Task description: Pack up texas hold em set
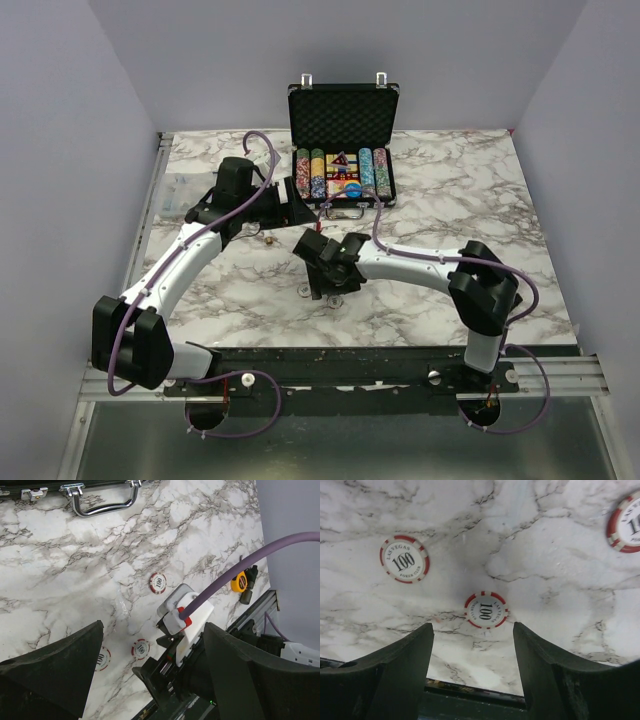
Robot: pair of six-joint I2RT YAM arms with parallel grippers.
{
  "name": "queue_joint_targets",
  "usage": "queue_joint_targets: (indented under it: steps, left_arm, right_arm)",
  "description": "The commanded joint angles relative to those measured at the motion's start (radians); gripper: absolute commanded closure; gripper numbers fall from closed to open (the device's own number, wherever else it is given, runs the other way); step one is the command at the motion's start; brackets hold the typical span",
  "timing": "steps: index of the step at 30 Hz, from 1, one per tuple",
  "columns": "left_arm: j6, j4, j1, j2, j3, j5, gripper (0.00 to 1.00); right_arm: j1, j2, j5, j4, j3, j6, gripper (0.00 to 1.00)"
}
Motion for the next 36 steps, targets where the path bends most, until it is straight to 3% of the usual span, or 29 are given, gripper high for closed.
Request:
queue_joint_targets:
  steps: [1, 16, 36]
  left_arm:
    - [0.005, 0.000, 0.000, -0.020, 0.012, -0.012, 0.19]
    - [0.001, 0.004, 0.000, -0.029, 0.011, -0.003, 0.19]
    - [-0.003, 0.011, 0.000, -0.021, 0.006, 0.003, 0.19]
  right_arm:
    - [0.012, 0.027, -0.064, 0.002, -0.007, 0.070, 0.34]
    - [0.012, 0.099, 0.008, -0.042, 0.001, 0.067, 0.37]
    - [0.013, 0.148, -0.020, 0.003, -0.010, 0.040, 0.47]
